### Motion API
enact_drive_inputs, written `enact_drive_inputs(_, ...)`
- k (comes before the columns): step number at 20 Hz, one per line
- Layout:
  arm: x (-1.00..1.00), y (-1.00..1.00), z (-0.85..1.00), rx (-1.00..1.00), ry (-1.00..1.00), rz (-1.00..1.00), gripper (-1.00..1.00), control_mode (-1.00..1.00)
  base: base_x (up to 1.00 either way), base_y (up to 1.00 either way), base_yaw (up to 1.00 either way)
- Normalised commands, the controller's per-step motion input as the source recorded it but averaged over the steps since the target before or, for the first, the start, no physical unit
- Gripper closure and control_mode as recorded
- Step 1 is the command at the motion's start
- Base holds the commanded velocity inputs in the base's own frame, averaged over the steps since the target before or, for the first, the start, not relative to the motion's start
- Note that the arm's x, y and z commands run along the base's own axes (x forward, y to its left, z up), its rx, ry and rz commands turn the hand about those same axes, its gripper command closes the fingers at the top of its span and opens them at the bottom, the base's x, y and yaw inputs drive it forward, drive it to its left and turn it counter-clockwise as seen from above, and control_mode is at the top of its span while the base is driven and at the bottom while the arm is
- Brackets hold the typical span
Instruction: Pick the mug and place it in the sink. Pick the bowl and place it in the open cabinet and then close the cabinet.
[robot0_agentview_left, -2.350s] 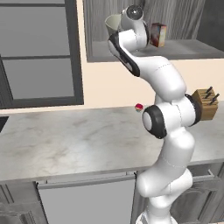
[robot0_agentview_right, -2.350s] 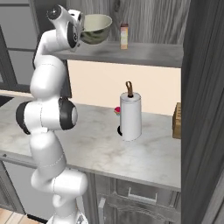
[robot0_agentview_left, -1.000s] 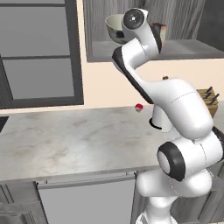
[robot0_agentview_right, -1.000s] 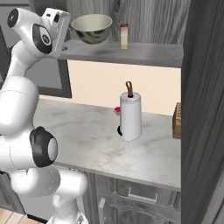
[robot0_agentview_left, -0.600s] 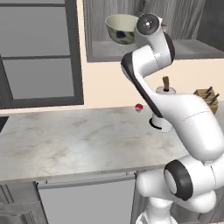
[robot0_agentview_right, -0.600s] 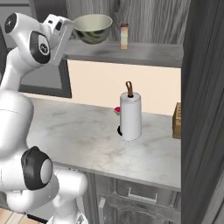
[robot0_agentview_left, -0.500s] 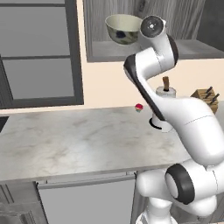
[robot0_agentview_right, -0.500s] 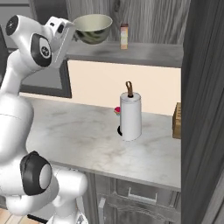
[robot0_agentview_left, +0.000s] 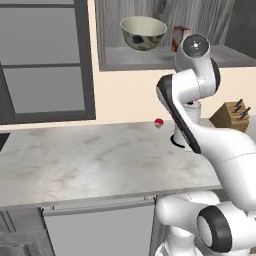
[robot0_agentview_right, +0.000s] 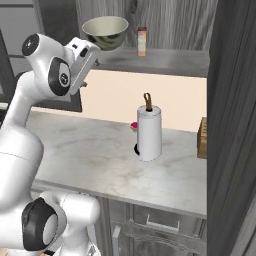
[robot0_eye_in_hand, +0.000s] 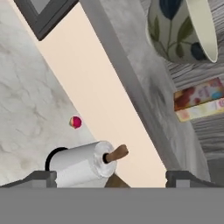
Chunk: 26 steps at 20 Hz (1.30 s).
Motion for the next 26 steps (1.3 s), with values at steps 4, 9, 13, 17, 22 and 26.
enact_drive_inputs(4,-0.18,-0.33,-0.22,0.11,0.01,0.0,-1.0,-1.0,0.0,0.0,0.0)
enact_drive_inputs(9,-0.35,-0.32,-0.31,0.13,0.01,0.01,-1.0,-1.0,0.0,0.0,0.0)
enact_drive_inputs(13,-0.32,-0.29,-0.53,0.14,0.01,0.0,-1.0,-1.0,0.0,0.0,0.0)
enact_drive_inputs(17,-0.27,-0.3,-0.58,0.15,0.01,0.0,-1.0,-1.0,0.0,0.0,0.0)
enact_drive_inputs(22,-0.09,-0.2,-0.29,0.11,0.0,0.0,-1.0,-1.0,0.0,0.0,0.0)
enact_drive_inputs(26,-0.06,-0.16,-0.07,0.06,0.0,0.0,-1.0,-1.0,0.0,0.0,0.0)
